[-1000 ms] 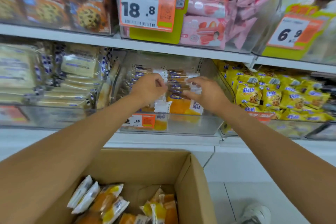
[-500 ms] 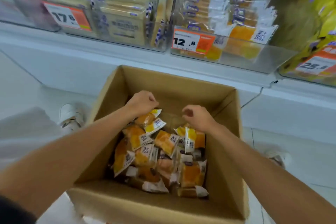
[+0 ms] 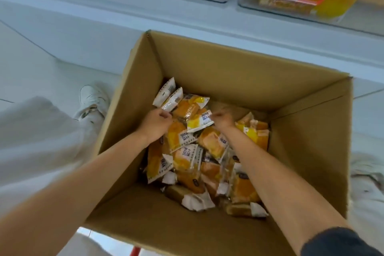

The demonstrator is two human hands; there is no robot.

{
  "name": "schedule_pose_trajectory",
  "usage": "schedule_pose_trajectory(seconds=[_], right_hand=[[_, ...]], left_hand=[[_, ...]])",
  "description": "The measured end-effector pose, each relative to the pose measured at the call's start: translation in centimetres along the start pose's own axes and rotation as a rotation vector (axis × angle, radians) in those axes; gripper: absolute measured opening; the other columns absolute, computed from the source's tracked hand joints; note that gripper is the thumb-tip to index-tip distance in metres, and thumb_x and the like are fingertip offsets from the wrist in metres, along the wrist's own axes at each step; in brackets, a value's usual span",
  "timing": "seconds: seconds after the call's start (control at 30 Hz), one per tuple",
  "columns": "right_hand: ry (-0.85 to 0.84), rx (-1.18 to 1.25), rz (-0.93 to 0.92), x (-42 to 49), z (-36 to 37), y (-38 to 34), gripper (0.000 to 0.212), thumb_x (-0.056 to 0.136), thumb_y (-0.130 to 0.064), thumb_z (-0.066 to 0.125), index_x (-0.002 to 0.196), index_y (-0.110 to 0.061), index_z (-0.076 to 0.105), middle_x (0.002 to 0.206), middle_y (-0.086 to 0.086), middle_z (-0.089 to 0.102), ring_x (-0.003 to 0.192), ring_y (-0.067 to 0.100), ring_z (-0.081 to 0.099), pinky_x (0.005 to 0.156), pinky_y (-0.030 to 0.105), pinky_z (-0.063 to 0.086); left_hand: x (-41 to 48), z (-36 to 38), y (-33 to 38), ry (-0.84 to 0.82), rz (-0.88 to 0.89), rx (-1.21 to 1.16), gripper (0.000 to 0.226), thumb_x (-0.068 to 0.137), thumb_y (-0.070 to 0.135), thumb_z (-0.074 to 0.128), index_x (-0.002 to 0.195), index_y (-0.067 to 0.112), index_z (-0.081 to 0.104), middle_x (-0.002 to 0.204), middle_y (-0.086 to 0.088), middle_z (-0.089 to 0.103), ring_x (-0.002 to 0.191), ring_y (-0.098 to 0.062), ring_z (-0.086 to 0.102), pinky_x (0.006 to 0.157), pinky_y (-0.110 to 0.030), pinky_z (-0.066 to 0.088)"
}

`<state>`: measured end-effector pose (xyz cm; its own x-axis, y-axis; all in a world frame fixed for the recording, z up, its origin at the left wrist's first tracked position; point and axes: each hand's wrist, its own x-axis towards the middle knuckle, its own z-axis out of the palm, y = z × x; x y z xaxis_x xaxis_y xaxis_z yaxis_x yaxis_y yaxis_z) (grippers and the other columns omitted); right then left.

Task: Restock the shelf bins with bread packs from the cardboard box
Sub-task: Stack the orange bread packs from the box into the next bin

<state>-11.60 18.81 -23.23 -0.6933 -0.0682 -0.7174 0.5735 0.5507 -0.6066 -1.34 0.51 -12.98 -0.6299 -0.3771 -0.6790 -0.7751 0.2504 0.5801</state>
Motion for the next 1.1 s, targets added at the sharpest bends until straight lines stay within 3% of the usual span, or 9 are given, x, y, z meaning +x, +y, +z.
schedule_pose_trajectory(seconds=[0.17, 0.33, 0.43, 0.6, 0.73, 0.83, 0.9, 1.0, 1.1], right_hand=[[0.019, -0.306, -0.445, -5.5, -7.7, -1.3, 0.011, 0.096, -0.013, 0.055, 0.086, -0.015, 0.056, 0.083, -0.003, 0.057, 0.074, 0.007, 0.051, 0.062, 0.021, 0.039], [-0.405, -0.08, -0.385, -10.2, -11.3, -5.1, 0.018, 0.095, -0.003, 0.054, 0.085, -0.018, 0.056, 0.086, 0.004, 0.062, 0.083, 0.017, 0.059, 0.075, 0.033, 0.049], [-0.379, 0.015, -0.286, -9.9, -11.9, -5.3, 0.014, 0.098, -0.015, 0.052, 0.099, -0.02, 0.065, 0.102, 0.002, 0.067, 0.098, 0.016, 0.062, 0.085, 0.033, 0.05], [0.009, -0.293, -0.033, -8.7, -11.9, -0.5, 0.042, 0.101, -0.013, 0.044, 0.142, -0.016, 0.042, 0.133, 0.001, 0.05, 0.123, 0.023, 0.05, 0.082, 0.019, 0.046], [-0.096, 0.085, 0.18, -8.8, -8.0, 2.2, 0.06, 0.101, -0.008, 0.043, 0.154, -0.023, 0.019, 0.155, 0.01, 0.029, 0.133, 0.037, 0.042, 0.101, 0.046, 0.047], [-0.254, -0.002, 0.084, -8.0, -4.9, 2.7, 0.068, 0.097, 0.0, 0.045, 0.154, -0.029, 0.021, 0.162, 0.002, 0.009, 0.121, 0.025, 0.051, 0.066, 0.023, 0.053], [-0.179, -0.179, -0.074, -7.3, -4.3, 3.1, 0.06, 0.095, 0.007, 0.042, 0.146, -0.024, 0.04, 0.159, 0.005, 0.021, 0.125, 0.024, 0.048, 0.053, 0.018, 0.044], [0.061, -0.301, -0.228, -5.7, -6.5, 2.5, 0.053, 0.091, 0.011, 0.041, 0.133, -0.019, 0.054, 0.141, 0.006, 0.05, 0.122, 0.02, 0.051, 0.083, 0.024, 0.047], [-0.122, -0.552, -0.272, -4.0, -7.8, 1.5, 0.069, 0.092, 0.002, 0.054, 0.152, -0.019, 0.028, 0.156, 0.002, 0.031, 0.144, 0.023, 0.028, 0.108, 0.027, 0.031]], left_hand=[[0.6, 1.4, 0.4, -0.02, 0.005, -0.086, 0.011, 0.091, 0.019, 0.066, 0.101, 0.023, 0.062, 0.112, -0.007, 0.065, 0.098, -0.021, 0.062, 0.094, -0.042, 0.052], [-1.1, 3.2, 3.0, -0.35, 0.003, -0.298, 0.087, 0.077, 0.039, 0.076, 0.15, 0.023, 0.032, 0.134, 0.009, 0.05, 0.117, -0.012, 0.054, 0.096, -0.031, 0.046], [-1.7, 3.2, 3.3, -0.507, -0.113, -0.459, 0.062, 0.074, 0.027, 0.075, 0.131, 0.012, 0.057, 0.123, -0.01, 0.068, 0.104, -0.021, 0.069, 0.081, -0.031, 0.057], [-1.3, 3.0, 1.4, -0.193, -0.144, -0.543, 0.023, 0.084, 0.019, 0.074, 0.104, 0.018, 0.063, 0.108, -0.008, 0.072, 0.099, -0.022, 0.069, 0.091, -0.042, 0.054], [-1.4, 2.5, 0.1, -0.088, -0.102, -0.545, 0.015, 0.088, 0.017, 0.07, 0.101, 0.021, 0.064, 0.093, -0.001, 0.072, 0.072, -0.008, 0.071, 0.056, -0.024, 0.054], [-1.5, 2.0, -0.6, -0.077, -0.088, -0.531, 0.018, 0.088, 0.017, 0.071, 0.104, 0.021, 0.064, 0.1, -0.004, 0.073, 0.078, -0.011, 0.072, 0.059, -0.025, 0.057], [-1.5, 1.8, -0.7, -0.067, -0.093, -0.532, 0.022, 0.088, 0.018, 0.071, 0.108, 0.02, 0.064, 0.101, -0.005, 0.073, 0.082, -0.014, 0.072, 0.062, -0.027, 0.056], [-1.3, 1.6, -0.6, -0.052, -0.073, -0.542, 0.021, 0.089, 0.018, 0.071, 0.107, 0.022, 0.062, 0.098, -0.002, 0.072, 0.081, -0.012, 0.071, 0.057, -0.023, 0.055], [-1.1, 1.7, -0.5, -0.053, -0.088, -0.554, 0.029, 0.089, 0.018, 0.07, 0.116, 0.02, 0.061, 0.103, -0.004, 0.072, 0.089, -0.016, 0.071, 0.063, -0.028, 0.055]])
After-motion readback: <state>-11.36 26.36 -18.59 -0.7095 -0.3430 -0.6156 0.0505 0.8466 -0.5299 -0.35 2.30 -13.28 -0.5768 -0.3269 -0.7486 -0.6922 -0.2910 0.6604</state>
